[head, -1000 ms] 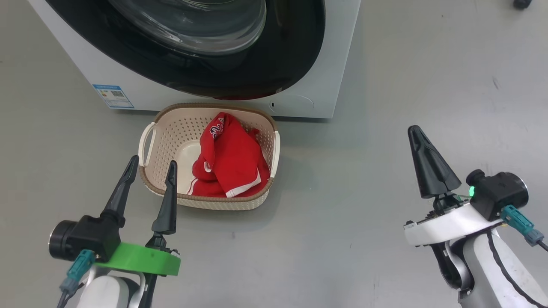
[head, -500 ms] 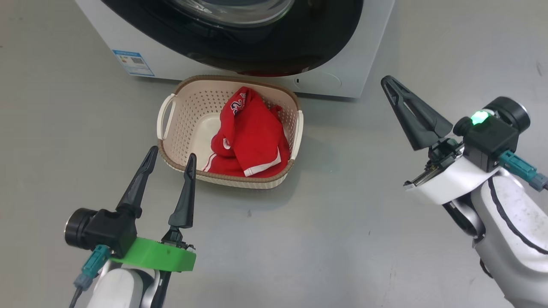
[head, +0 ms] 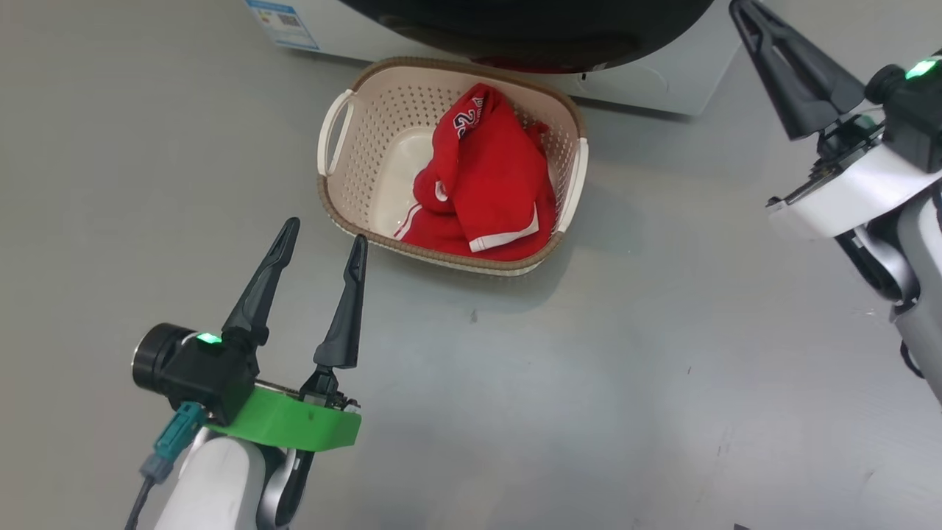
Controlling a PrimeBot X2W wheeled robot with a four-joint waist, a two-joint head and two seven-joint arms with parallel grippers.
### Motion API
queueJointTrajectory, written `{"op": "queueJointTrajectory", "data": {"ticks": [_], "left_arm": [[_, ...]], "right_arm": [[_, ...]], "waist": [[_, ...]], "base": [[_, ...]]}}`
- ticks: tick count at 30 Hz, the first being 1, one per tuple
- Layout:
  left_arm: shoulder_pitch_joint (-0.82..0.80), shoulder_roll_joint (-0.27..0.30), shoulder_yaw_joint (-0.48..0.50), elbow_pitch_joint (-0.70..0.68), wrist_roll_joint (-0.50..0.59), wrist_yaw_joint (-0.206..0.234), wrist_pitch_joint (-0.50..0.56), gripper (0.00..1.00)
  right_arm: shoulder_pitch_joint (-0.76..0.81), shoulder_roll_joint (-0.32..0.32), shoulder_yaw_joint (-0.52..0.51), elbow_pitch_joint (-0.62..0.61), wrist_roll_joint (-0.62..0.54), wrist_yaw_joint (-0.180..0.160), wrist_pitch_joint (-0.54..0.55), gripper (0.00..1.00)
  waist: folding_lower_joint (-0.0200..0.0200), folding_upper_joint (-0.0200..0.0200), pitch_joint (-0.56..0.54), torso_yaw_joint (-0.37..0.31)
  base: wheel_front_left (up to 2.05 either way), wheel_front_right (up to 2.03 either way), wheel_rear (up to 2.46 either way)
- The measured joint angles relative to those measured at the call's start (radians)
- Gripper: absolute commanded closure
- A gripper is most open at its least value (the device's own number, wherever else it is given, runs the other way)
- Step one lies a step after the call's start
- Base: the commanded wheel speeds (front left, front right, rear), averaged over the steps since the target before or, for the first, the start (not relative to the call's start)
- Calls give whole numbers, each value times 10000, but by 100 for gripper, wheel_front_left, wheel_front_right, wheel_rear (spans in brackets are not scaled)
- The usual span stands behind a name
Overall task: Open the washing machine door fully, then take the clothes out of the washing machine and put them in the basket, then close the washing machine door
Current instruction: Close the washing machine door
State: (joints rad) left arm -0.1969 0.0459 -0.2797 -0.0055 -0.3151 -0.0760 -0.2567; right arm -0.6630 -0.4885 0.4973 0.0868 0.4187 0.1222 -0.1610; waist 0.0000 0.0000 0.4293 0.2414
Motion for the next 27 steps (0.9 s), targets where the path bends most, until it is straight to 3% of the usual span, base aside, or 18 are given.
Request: {"op": "queueJointTrajectory", "data": {"ticks": [11, 27], "left_arm": [[-380, -100, 29, -184, -395, -6, 0, 0], [-528, -128, -215, -433, -1413, 109, 0, 0]], "right_arm": [[-1300, -918, 107, 706, 316, 0, 205, 100], [-2925, -1476, 523, 1498, 832, 88, 203, 100]], "waist": [[0, 0, 945, 890], [0, 0, 1680, 1643]], "base": [[0, 0, 0], [0, 0, 0]]}}
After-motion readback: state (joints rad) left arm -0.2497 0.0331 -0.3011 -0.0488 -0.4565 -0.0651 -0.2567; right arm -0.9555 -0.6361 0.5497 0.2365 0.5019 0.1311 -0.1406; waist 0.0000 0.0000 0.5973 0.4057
